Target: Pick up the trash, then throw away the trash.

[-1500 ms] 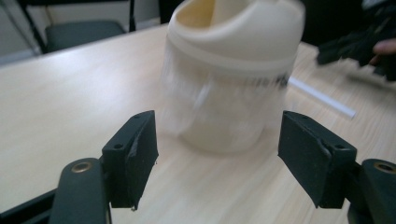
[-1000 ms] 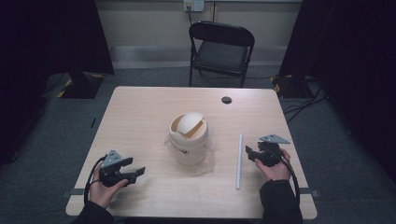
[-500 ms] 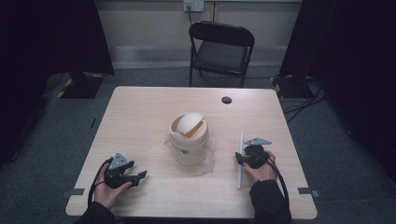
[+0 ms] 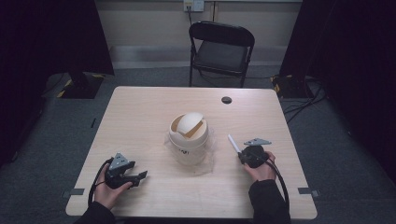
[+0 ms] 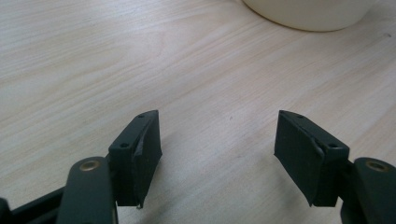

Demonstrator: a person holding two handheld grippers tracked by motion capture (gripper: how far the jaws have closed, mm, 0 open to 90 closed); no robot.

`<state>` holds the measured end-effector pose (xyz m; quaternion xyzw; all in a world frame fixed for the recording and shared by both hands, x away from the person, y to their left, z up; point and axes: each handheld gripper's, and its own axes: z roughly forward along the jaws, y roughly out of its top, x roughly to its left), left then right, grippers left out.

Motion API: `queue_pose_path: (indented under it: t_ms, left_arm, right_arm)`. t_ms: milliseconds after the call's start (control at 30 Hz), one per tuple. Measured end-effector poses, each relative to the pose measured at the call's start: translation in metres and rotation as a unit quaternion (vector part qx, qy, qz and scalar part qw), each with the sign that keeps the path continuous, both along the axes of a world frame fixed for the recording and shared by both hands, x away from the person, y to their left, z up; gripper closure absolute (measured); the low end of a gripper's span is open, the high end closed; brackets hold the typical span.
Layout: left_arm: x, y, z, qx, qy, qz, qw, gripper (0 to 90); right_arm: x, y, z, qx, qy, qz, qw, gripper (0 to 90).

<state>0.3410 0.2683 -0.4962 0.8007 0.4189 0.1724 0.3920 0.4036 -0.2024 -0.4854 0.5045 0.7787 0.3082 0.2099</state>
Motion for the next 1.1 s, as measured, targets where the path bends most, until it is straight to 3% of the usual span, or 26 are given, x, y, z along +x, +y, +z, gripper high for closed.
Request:
queue_pose_path:
  t_ms: [167,200,233,300,333,400,467,500,567,600,700,733,767,800,833,867,900,933,967,1000,1033,1067,1100]
  left_arm:
    - [0.0,-0.001,0.0,-0.005,0.0,-0.002,1.0,31.9]
    - [0.0,-0.001,0.0,-0.005,0.0,-0.002,1.0,31.9]
    - [0.0,0.0,0.001,-0.008,-0.001,-0.002,1.0,31.9]
    - [0.0,0.001,0.001,-0.01,-0.003,0.001,0.9999,31.9]
    - [-0.001,0.001,0.003,-0.016,-0.003,0.0,0.9999,32.1]
    - [-0.001,0.001,0.004,-0.018,-0.006,0.003,0.9998,32.2]
    - [-0.001,0.002,0.005,-0.023,-0.008,0.003,0.9997,32.3]
    - [-0.002,0.001,0.006,-0.031,-0.009,0.004,0.9995,32.3]
    - [-0.003,0.001,0.007,-0.035,-0.009,0.002,0.9994,32.3]
    - [-0.003,0.001,0.009,-0.041,-0.013,0.004,0.9991,32.3]
    - [-0.004,0.001,0.013,-0.048,-0.016,0.007,0.9987,32.6]
    - [-0.004,0.001,0.013,-0.048,-0.016,0.007,0.9987,32.7]
    - [-0.004,0.001,0.016,-0.057,-0.022,0.012,0.9981,33.0]
    - [-0.004,0.001,0.016,-0.057,-0.022,0.012,0.9981,33.0]
    - [-0.005,0.002,0.02,-0.066,-0.031,0.014,0.9973,33.2]
    - [-0.005,0.002,0.02,-0.066,-0.031,0.014,0.9973,33.3]
    - [-0.007,0.003,0.024,-0.073,-0.039,0.016,0.9965,33.5]
    - [-0.007,0.003,0.024,-0.073,-0.039,0.016,0.9965,33.6]
    - [-0.008,0.004,0.03,-0.087,-0.047,0.018,0.9949,33.9]
    - [-0.008,0.004,0.03,-0.087,-0.047,0.018,0.9949,33.9]
    - [-0.008,0.004,0.035,-0.098,-0.055,0.018,0.9935,34.1]
    - [-0.008,0.004,0.035,-0.098,-0.055,0.018,0.9935,34.3]
    - [-0.008,0.004,0.042,-0.107,-0.063,0.016,0.9921,34.3]
  right_arm:
    - [-0.001,-0.008,0.01,0.044,-0.031,-0.005,0.9985,80.1]
    - [-0.001,-0.008,0.01,0.044,-0.031,-0.005,0.9985,80.1]
    - [-0.002,-0.012,0.016,0.063,-0.055,-0.008,0.9965,80.1]
    - [-0.003,-0.014,0.018,0.068,-0.064,-0.008,0.9956,80.0]
    - [-0.005,-0.019,0.025,0.085,-0.088,-0.009,0.9924,80.0]
    - [-0.006,-0.02,0.028,0.09,-0.097,-0.008,0.9912,80.0]
    - [-0.008,-0.024,0.037,0.11,-0.12,-0.01,0.9866,80.1]
    - [-0.01,-0.027,0.045,0.13,-0.141,-0.009,0.9815,80.1]
    - [-0.011,-0.028,0.048,0.136,-0.148,-0.008,0.9795,80.1]
    - [-0.014,-0.031,0.056,0.155,-0.174,-0.005,0.9724,80.0]
    - [-0.018,-0.033,0.066,0.166,-0.205,0.0,0.9646,80.1]
    - [-0.018,-0.033,0.066,0.166,-0.205,0.0,0.9646,80.1]
    - [-0.021,-0.035,0.072,0.177,-0.223,0.005,0.9584,80.1]
    - [-0.021,-0.035,0.072,0.177,-0.223,0.005,0.9584,80.1]
    - [-0.022,-0.036,0.076,0.186,-0.233,0.008,0.9547,80.0]
    - [-0.022,-0.036,0.076,0.186,-0.233,0.008,0.9547,80.0]
    - [-0.023,-0.037,0.079,0.197,-0.241,0.009,0.9503,80.1]
    - [-0.023,-0.037,0.079,0.197,-0.241,0.009,0.9503,80.1]
    - [-0.025,-0.037,0.082,0.206,-0.25,0.013,0.946,80.1]
    - [-0.025,-0.037,0.082,0.206,-0.25,0.013,0.946,80.1]
    - [-0.026,-0.037,0.084,0.213,-0.257,0.019,0.9425,80.1]
    - [-0.026,-0.037,0.084,0.213,-0.257,0.019,0.9425,80.1]
    - [-0.028,-0.036,0.087,0.219,-0.265,0.025,0.9386,80.1]
